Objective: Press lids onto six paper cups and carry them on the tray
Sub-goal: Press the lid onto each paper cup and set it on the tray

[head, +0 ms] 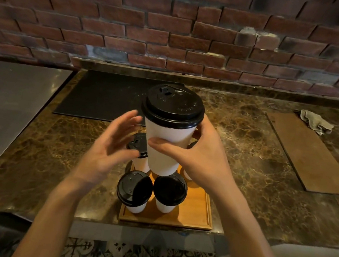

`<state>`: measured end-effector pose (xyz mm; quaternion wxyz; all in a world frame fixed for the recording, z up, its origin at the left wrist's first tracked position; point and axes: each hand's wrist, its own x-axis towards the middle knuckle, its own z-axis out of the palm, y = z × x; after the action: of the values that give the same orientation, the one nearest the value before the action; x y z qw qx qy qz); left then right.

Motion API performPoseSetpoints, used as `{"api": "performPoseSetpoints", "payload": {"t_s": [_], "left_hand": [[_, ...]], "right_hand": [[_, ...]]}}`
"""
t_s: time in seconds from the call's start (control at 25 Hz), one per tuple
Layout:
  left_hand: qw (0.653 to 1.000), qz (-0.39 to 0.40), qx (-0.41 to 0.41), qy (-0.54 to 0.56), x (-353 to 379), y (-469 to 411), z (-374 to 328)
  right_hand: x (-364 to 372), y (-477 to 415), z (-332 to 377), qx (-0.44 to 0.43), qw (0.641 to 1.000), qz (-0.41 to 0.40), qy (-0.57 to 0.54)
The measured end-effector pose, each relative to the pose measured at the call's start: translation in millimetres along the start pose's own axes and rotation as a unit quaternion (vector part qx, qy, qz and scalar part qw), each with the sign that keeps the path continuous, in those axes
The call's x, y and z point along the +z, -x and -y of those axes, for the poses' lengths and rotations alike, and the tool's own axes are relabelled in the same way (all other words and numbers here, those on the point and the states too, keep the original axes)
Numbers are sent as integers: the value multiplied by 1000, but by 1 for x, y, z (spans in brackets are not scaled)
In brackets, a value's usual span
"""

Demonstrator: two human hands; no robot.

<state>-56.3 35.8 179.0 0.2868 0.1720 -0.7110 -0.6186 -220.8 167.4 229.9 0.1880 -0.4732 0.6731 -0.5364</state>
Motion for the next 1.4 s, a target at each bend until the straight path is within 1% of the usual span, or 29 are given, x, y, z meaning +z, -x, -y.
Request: {"api": "performPoseSetpoints", "payload": {"t_s": [0.04, 0.08, 0.12, 0.2, 0.28, 0.48, 0.64, 0.72, 0.76, 0.84, 0.92, 1.04, 1.08, 1.12, 1.24, 1.32, 1.4], "left_hand": [[999, 46, 16, 2, 12, -1, -9], [997, 68, 25, 1, 23, -2, -14], [997, 66, 27, -2, 34, -4, -16], [999, 34, 22, 15, 50, -8, -16], [999, 21, 34, 29, 55, -11, -13], [999, 9, 42, 17, 55, -12, -11], [998, -27, 62, -17, 60, -10, -16], [995, -59, 72, -28, 64, -8, -20], [993, -72, 82, -33, 67, -7, -22], [990, -87, 93, -57, 72, -6, -26], [986, -106, 90, -88, 78, -6, -31], [981, -147, 78, -102, 89, -5, -31], [979, -162, 70, -107, 92, -6, -31], [977, -172, 65, -113, 94, -6, -30], [976, -178, 50, -112, 98, -8, -31], [979, -170, 48, -103, 94, -10, -34], [987, -129, 58, -79, 87, -14, -39]], "right_hand": [[-1, 1, 2, 0, 1000, 1, 3], [-1, 2, 4, -1, 1000, 2, 5], [-2, 2, 5, -2, 1000, 2, 7], [-4, 4, 10, 0, 1000, 8, 7], [-7, 5, 13, 6, 1000, 22, 3], [-15, 6, 17, 10, 998, 63, 5], [-28, 6, 33, 7, 993, 104, 47], [-36, 3, 50, 20, 994, 87, 63], [-39, 1, 60, 14, 994, 74, 75], [-41, -8, 80, -28, 990, 50, 131], [-36, -16, 98, -68, 970, 40, 232], [-21, -22, 104, -63, 913, 46, 400], [-15, -21, 102, -59, 901, 40, 428], [-10, -19, 100, -59, 896, 30, 438], [-8, -19, 96, -78, 903, 8, 422], [-15, -25, 94, -118, 926, 9, 357], [-27, -32, 93, -159, 946, 47, 278]]}}
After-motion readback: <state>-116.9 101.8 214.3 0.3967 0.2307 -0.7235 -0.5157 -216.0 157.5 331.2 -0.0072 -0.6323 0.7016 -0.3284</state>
